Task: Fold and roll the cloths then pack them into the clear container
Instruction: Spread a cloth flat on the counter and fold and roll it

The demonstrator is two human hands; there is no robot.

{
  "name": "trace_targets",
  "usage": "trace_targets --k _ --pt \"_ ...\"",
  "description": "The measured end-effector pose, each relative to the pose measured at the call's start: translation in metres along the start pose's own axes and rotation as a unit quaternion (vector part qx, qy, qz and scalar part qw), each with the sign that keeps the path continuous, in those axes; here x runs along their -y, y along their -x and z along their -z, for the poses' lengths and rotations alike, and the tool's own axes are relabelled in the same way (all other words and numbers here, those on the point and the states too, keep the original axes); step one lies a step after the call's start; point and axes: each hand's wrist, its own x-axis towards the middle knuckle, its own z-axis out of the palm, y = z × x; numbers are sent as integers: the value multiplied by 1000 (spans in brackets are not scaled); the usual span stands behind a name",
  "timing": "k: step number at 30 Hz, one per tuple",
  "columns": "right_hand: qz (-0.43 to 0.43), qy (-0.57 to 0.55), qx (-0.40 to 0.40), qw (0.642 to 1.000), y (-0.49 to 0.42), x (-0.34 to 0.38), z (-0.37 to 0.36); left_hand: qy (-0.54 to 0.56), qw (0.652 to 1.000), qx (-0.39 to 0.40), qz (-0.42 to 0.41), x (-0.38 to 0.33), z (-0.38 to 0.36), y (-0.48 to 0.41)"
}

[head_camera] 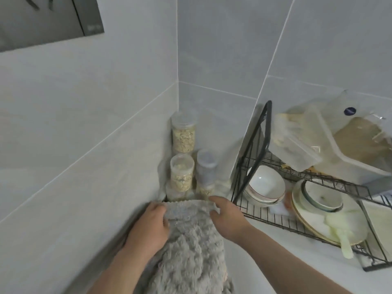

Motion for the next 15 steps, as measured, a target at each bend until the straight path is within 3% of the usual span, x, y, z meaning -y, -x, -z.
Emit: trace_targets --k 5,12,15 --pt "41 103 33 993 -37 -7 -30 -28 998 -31 -54 5 -8 0" --pt "54 148 7 987 -59 -27 -40 -121 992 -27 -15 1 -12 -12" --pt "75 174 -22 982 -60 -37 -47 -154 986 -61 -7 3 -19 -13"
